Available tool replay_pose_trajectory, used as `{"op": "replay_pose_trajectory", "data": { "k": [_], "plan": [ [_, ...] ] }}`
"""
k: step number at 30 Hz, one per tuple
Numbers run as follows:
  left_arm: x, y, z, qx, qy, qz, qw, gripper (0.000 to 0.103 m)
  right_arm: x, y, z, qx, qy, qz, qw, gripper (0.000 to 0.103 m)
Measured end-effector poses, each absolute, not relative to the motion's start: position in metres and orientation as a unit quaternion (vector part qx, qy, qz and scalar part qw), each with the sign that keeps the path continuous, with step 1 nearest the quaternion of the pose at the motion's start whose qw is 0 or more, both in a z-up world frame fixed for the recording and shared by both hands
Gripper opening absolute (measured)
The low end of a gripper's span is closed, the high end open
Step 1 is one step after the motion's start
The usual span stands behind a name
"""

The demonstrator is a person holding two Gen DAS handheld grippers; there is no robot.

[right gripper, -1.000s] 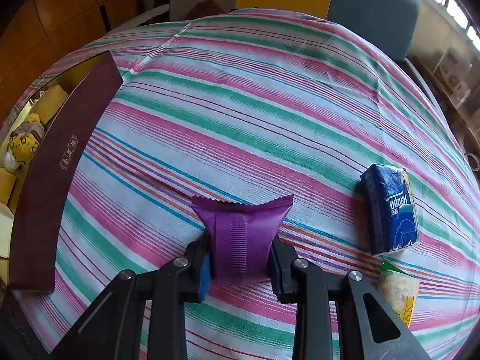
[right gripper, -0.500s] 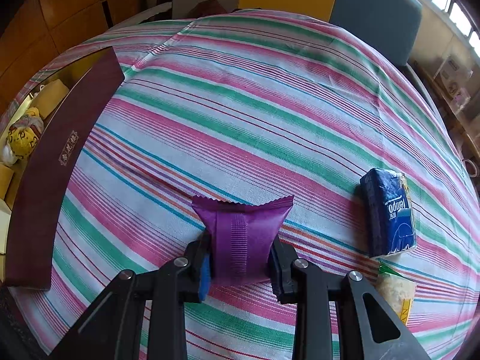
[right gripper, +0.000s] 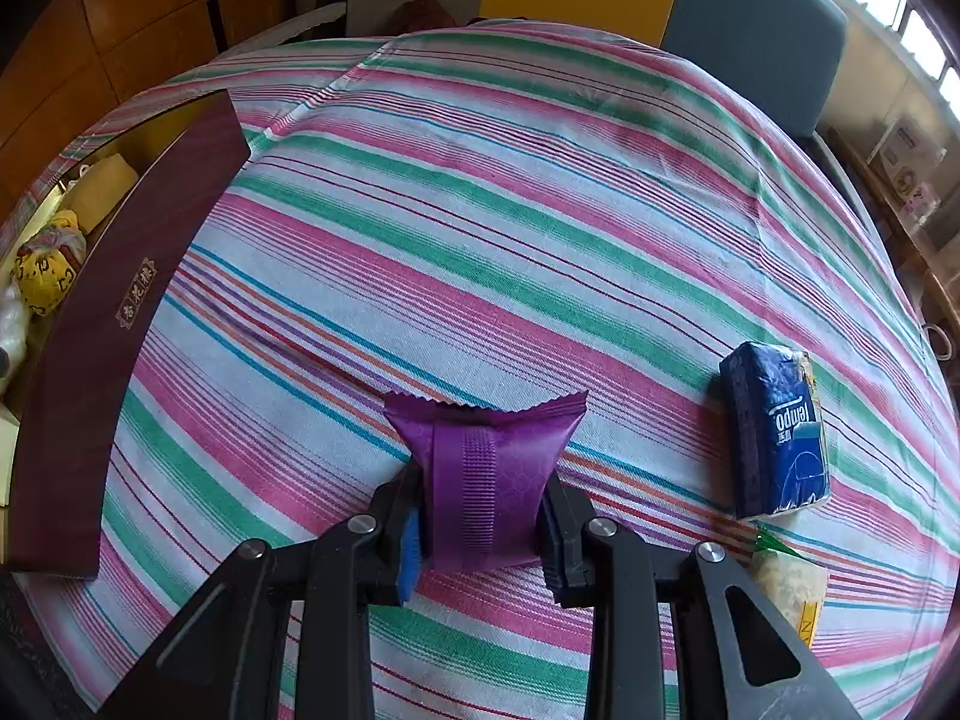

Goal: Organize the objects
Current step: 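Lower the white bundle into the gold tray and open the left tool, then carry the purple pouch with the right tool into the gold tray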

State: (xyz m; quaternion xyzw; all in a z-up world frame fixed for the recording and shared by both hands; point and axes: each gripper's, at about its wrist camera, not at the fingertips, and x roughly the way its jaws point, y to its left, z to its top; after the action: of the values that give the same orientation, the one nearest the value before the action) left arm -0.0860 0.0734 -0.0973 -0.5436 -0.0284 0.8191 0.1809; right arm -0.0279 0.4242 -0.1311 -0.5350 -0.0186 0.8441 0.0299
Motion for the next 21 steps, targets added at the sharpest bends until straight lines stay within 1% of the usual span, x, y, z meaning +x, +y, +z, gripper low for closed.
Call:
{"op": "replay_pose_trajectory", "data": {
  "k": [3,8,13,21],
  "plan": [
    [-0.083,0.071,-0.089,-0.527,-0.017,0.831,0.177,0.055,-0.029,0.423,-0.131,-0.534,-0.018,0.845,0.029,0.032],
    [-0.077,0.066,-0.071,-0.502,-0.008,0.848,0.171,0.055,-0.031,0.423,-0.133,-0.534,-0.018,0.845,0.03,0.032],
    [-0.055,0.057,-0.05,-0.453,0.019,0.877,0.161,0.055,-0.03,0.421,-0.132,-0.533,-0.024,0.845,0.031,0.032],
    [-0.036,0.051,-0.034,-0.429,0.037,0.889,0.159,0.055,-0.029,0.415,-0.132,-0.527,-0.052,0.847,0.035,0.03]
  ]
}}
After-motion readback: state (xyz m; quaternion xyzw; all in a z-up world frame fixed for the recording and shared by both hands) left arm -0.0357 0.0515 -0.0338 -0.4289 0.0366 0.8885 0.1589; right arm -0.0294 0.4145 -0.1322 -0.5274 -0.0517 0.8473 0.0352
